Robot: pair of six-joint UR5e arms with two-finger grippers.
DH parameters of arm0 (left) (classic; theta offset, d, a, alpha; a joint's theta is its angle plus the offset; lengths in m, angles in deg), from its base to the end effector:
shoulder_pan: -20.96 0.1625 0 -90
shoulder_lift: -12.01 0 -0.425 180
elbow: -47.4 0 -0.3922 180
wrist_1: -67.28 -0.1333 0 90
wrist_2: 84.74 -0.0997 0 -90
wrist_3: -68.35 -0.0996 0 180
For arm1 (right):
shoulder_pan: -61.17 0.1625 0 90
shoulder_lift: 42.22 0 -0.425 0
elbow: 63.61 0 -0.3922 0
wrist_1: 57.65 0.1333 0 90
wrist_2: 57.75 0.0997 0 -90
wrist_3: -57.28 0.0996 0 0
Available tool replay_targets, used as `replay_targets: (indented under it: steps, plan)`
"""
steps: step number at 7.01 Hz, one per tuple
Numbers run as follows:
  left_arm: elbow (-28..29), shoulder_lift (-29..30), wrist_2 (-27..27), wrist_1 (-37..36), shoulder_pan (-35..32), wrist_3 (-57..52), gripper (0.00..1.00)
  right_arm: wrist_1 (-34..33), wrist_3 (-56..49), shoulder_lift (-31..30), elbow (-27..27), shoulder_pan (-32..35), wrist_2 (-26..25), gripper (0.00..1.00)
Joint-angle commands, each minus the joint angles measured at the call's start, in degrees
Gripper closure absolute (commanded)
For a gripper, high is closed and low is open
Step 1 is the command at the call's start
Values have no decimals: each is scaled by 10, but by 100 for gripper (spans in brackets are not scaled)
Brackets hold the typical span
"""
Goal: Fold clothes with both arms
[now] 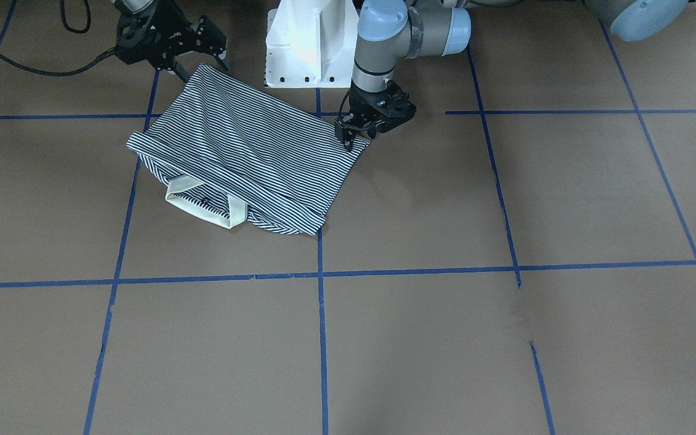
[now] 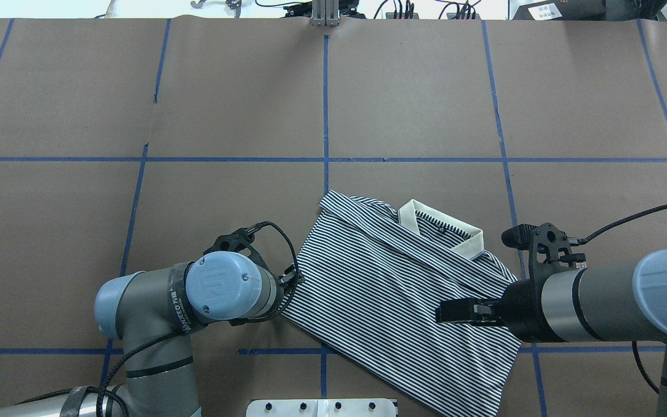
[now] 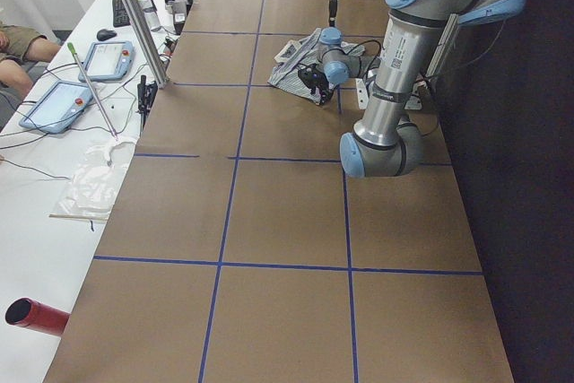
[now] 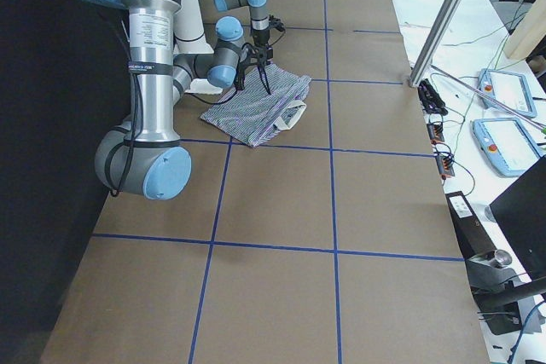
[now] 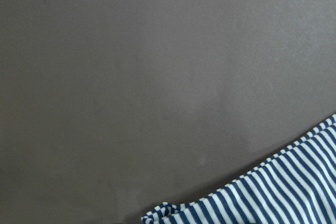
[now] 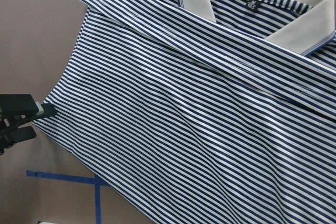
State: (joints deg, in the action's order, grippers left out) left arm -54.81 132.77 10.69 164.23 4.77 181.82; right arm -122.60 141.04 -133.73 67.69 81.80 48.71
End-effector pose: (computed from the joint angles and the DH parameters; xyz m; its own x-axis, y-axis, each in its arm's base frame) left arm 0.5843 -0.2986 0.2479 0.4843 -0.5535 -0.6776 0.4371 0.8240 -0.3606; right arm -0.3551 -0.2460 0.2867 0.4062 0.0415 0.9129 -0.0540 0.9983 -0.0214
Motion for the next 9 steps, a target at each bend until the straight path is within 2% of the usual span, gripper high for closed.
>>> replay_targets:
  steps: [1, 4, 6, 8, 9]
  plan:
    - [3, 0, -12, 0, -2, 1, 100, 0, 1, 0, 0, 2, 1, 0]
    - [-2, -1, -12, -3, -22, -9, 100, 0, 0, -6, -1, 6, 0, 0]
    - [10, -1, -13, -2, -65, -35, 100, 0, 0, -4, -2, 6, 0, 0]
    - [63, 6, -13, 23, -128, -95, 100, 0, 1, -3, -4, 5, -1, 0]
    - [88, 9, -13, 61, -165, -132, 100, 0, 0, -3, -4, 5, -1, 0]
